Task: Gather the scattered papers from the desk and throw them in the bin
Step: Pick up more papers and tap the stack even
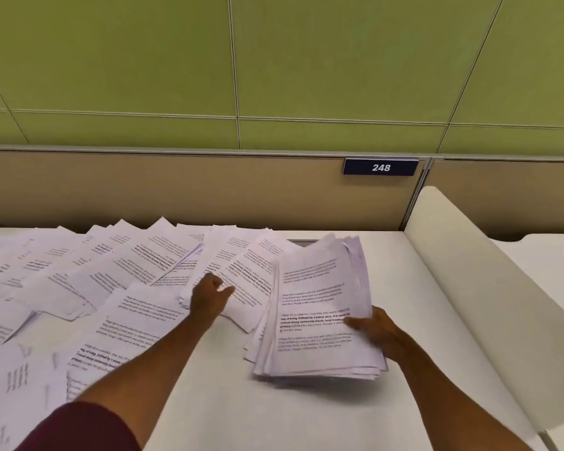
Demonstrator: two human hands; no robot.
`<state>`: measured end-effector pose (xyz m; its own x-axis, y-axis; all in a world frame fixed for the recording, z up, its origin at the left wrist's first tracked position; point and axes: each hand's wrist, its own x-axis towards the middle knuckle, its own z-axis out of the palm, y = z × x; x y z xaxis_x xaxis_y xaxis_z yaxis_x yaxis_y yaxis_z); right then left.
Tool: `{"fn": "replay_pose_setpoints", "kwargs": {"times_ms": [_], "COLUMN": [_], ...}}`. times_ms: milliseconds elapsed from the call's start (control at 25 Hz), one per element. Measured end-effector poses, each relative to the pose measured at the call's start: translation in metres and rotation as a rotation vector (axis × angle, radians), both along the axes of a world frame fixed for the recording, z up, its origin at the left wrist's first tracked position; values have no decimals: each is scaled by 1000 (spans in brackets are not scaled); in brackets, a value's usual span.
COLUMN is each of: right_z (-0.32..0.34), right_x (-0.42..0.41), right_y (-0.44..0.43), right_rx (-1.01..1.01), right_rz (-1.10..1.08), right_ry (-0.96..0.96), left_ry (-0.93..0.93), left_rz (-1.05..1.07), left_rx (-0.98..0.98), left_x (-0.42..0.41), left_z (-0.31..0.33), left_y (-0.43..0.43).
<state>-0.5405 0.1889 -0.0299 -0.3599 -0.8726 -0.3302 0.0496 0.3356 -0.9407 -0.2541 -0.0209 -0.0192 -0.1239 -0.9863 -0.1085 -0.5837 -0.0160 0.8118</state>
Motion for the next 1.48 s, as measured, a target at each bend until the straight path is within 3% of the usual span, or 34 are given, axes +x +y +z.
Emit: {"fn": "replay_pose_setpoints", "kwargs": {"times_ms": [120,200,440,640,760,960,1120,1320,1480], "right_z": [-21,-27,-21,-21,-23,-25,-24,-21,-23], "right_x": [5,6,16,19,23,26,29,34,29], "right_y": [3,-2,-10,-11,-12,-9,-8,-9,-11], "right_rx": [90,112,189,214,207,180,115,151,53], "right_rz": [-4,-40,-159,-220,-244,-268,-238,-238,-287], "right_ry": [-39,-25,23,55,48,56,48,8,-179], "left_ry": [-232,-288,18,289,386,435,641,745,572], "left_rz": [54,63,197,17,40,178,200,-21,-267], "left_rx": [31,113,373,496,566,242,181,331,525], "left_x": [32,39,35,29,25,36,46,44,23], "left_z": [-18,-25,-27,-34,-42,-28,-2,4,-17], "left_y": [-34,-54,-84,-93,-92,-91,-93,-56,11]}}
